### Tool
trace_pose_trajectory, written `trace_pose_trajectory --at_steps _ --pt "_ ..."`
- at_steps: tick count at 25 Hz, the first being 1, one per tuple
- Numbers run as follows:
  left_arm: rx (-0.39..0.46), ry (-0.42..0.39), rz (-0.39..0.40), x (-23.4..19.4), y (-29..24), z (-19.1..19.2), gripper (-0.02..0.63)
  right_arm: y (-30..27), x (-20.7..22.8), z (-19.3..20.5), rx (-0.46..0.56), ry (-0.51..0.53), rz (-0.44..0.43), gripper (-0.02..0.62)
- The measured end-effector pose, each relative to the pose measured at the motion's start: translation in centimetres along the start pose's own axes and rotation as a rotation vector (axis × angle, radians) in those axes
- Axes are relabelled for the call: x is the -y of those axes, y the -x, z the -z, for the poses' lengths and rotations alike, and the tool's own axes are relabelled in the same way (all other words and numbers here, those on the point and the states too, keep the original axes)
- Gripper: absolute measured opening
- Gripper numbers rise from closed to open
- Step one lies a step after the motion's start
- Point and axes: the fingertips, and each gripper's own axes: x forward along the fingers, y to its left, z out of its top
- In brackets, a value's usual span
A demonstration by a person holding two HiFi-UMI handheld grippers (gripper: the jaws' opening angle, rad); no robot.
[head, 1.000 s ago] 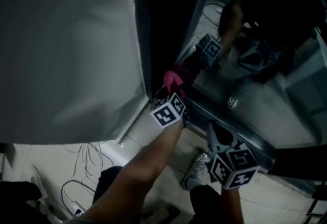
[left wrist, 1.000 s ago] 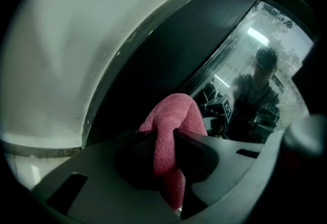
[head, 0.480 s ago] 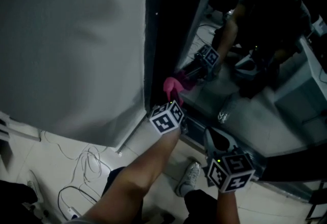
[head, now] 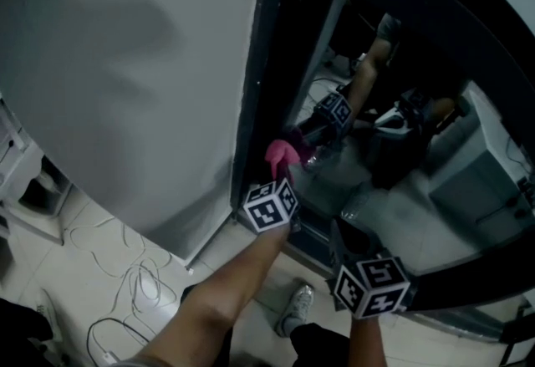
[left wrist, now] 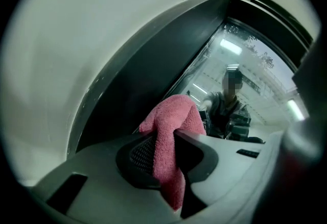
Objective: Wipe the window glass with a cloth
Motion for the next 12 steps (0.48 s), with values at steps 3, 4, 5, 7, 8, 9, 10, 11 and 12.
trace_pose_trajectory --at_steps 3,4,5,7,8,9,10,11,12 --pt "0.015 -0.019 0.025 1.6 0.2 -1.8 0.055 0.6 -0.3 -1.5 0.016 0.014 0.005 -0.002" --pt "0.018 -0.025 0.033 2.1 0.2 -2.3 0.055 0.7 -0.4 -1.9 0.018 0.017 0.008 -0.002" --pt "0.019 -0.032 0.041 2.6 0.3 -2.9 0.055 0.8 -0.4 -2.3 0.019 0.019 0.011 -0.002" --pt "0.026 -0.045 0.057 3.6 0.4 -4.0 0.055 1.3 -0.6 -3.4 0.032 0.025 0.015 -0.002" --pt "0.031 -0.054 0.066 4.1 0.5 -4.6 0.055 1.5 -0.8 -4.0 0.044 0.03 0.016 -0.002" --pt "0.038 -0.064 0.076 4.7 0.7 -5.3 0.055 1.7 -0.9 -4.6 0.055 0.035 0.016 -0.002" --pt "0.046 -0.073 0.086 5.2 0.8 -6.0 0.055 2.0 -1.0 -5.1 0.062 0.039 0.017 -0.002" --pt "0.055 -0.081 0.095 5.8 0.8 -6.8 0.055 2.2 -1.2 -5.6 0.068 0.042 0.017 -0.002" --pt "0.064 -0.087 0.102 6.3 1.0 -7.6 0.055 2.5 -1.3 -6.0 0.074 0.045 0.016 -0.002"
